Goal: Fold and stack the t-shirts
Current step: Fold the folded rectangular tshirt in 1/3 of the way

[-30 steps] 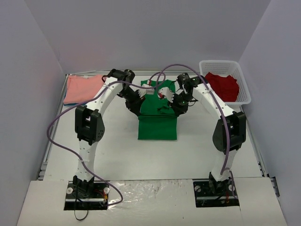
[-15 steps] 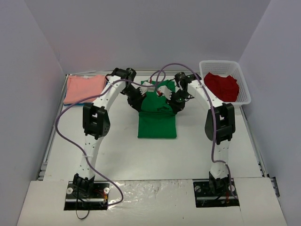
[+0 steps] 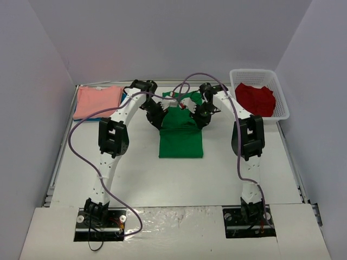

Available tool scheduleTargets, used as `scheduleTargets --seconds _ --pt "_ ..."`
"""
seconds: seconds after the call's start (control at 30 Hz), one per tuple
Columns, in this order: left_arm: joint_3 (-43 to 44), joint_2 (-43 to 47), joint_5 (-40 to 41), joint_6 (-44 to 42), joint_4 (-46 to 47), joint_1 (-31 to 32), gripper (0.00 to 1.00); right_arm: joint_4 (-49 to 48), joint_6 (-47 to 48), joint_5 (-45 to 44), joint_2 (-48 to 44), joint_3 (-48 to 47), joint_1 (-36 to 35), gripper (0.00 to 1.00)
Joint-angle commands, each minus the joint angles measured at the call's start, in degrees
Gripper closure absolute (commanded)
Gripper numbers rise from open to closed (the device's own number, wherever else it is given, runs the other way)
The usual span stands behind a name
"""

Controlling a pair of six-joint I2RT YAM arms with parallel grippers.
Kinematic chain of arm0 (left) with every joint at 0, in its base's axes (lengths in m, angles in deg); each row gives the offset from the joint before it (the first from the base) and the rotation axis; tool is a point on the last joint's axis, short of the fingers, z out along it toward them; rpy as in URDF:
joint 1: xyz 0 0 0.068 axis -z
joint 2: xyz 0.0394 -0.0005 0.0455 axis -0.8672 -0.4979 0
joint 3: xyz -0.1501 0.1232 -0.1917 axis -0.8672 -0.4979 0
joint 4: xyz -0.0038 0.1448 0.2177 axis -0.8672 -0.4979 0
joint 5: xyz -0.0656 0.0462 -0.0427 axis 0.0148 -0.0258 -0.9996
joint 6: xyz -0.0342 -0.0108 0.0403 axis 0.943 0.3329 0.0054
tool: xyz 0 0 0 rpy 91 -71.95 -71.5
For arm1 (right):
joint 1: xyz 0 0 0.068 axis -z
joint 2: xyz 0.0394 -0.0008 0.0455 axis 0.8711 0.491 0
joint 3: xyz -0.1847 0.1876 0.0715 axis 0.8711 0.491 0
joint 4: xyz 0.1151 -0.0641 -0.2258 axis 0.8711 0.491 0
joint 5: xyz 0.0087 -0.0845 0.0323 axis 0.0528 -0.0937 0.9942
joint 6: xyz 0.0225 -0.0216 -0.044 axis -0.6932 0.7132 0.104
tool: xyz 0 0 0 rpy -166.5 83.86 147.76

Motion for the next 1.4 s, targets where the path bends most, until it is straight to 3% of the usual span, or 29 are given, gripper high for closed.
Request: scheduleTargets --seconds 0.0,0.27,0.3,0.33,0.4,0.47,0.53,0.7,0.97,1.23,1.37 --pt "3.1 0.3 -0.1 -3.2 -8.0 1.1 0.9 0.7 -3.0 -0.9 2.0 -2.8 0.6 1.0" --pt "4.9 -1.5 0.9 -2.6 -6.8 1.1 0.83 0.1 -3.5 -1.6 5.3 -5.1 1.8 1.0" --pt "4.9 -1.5 1.1 -2.5 -6.8 1.0 0.82 -0.1 -4.0 -1.9 5.5 -5.2 1.9 0.98" --pt "4.7 -1.5 1.2 -2.5 -6.8 1.0 0.82 -0.3 -4.1 -2.2 5.9 -5.2 2.0 0.79" --pt "4.6 -1.2 1.6 -1.9 -6.3 0.8 0.82 -1.4 -5.3 -3.1 6.0 -5.1 2.0 0.69" --pt "4.6 -0.7 2.0 -1.3 -6.4 0.4 0.93 -2.9 -6.8 -3.8 5.3 -4.7 2.0 0.64" --pt "4.5 0.5 2.1 -1.2 -7.0 0.1 0.92 -4.0 -7.3 -3.9 4.0 -4.4 2.0 0.54" --pt "0.2 7.0 2.5 -1.1 -5.5 -0.1 0.89 -7.1 -9.2 -5.5 -1.5 -2.8 2.0 0.48" --pt "-16.8 19.3 2.4 2.6 2.1 -0.1 0.89 -13.6 -12.7 -8.3 -15.1 4.9 2.6 0.45" --pt "-40.8 34.8 4.4 7.4 20.4 1.9 0.87 -14.9 -17.1 -6.3 -27.3 18.1 3.8 0.43" --pt "-54.6 41.9 10.1 9.6 32.2 4.9 0.87 -14.6 -19.9 -1.7 -35.6 27.3 4.4 0.39"
